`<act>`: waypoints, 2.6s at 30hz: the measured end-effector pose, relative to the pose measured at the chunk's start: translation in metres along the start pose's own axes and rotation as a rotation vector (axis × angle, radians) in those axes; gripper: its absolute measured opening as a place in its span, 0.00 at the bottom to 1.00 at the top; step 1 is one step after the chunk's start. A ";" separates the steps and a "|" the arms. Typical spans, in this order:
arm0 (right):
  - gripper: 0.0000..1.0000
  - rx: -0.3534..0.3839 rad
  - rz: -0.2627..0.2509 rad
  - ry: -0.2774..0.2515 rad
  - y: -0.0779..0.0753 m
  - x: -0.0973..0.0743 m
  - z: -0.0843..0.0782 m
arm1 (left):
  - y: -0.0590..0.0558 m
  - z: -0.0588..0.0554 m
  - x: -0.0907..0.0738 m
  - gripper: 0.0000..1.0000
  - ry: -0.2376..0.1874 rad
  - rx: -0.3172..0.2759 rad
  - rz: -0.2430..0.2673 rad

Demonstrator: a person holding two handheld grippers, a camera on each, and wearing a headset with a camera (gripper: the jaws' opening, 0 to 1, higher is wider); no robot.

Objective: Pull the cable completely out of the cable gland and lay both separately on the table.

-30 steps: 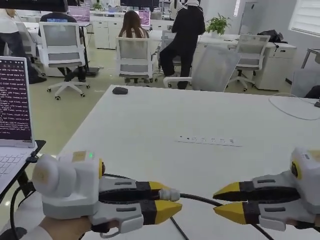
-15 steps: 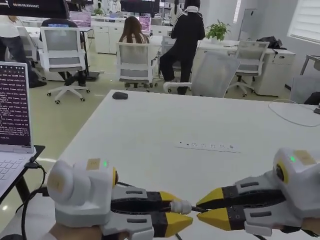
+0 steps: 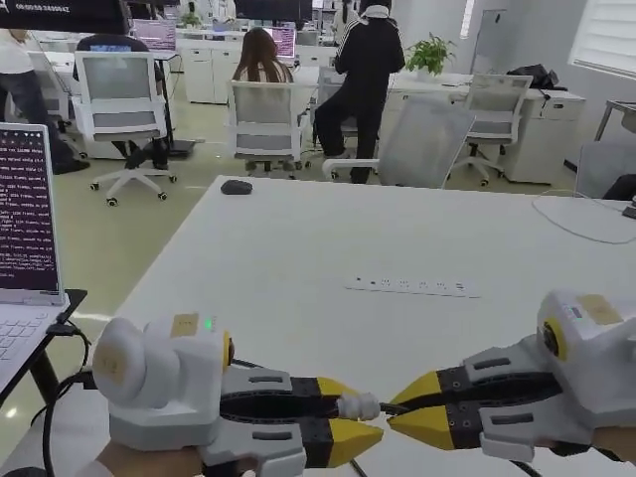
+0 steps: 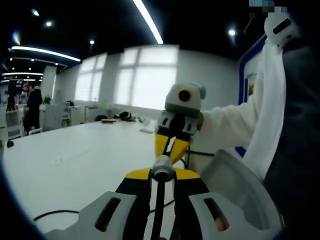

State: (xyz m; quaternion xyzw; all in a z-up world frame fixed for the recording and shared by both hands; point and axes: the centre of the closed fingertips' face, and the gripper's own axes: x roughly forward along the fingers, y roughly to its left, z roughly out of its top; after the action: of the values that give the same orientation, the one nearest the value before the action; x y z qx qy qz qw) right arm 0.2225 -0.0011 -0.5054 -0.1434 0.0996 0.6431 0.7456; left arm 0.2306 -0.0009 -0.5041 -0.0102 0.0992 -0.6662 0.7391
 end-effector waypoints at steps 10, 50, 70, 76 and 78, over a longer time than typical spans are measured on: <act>0.02 0.006 -0.014 0.006 -0.009 -0.003 -0.010 | 0.009 0.000 -0.008 0.17 -0.012 -0.012 0.032; 0.07 0.178 -0.205 0.154 -0.032 -0.038 -0.093 | 0.024 -0.001 -0.024 0.17 -0.057 -0.053 0.081; 0.22 0.010 -0.055 0.022 0.003 -0.003 -0.011 | 0.002 -0.019 0.010 0.17 0.007 -0.018 -0.003; 0.15 0.035 -0.063 0.037 0.002 0.000 -0.020 | 0.005 -0.023 0.010 0.17 0.000 -0.024 -0.025; 0.13 0.049 -0.073 0.038 0.000 0.000 -0.023 | 0.005 -0.025 0.011 0.17 0.001 -0.027 -0.037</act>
State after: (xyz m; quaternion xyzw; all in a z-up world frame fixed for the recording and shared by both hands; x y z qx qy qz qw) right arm 0.2233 -0.0086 -0.5273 -0.1410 0.1242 0.6102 0.7697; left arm 0.2321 -0.0084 -0.5306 -0.0214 0.1085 -0.6785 0.7262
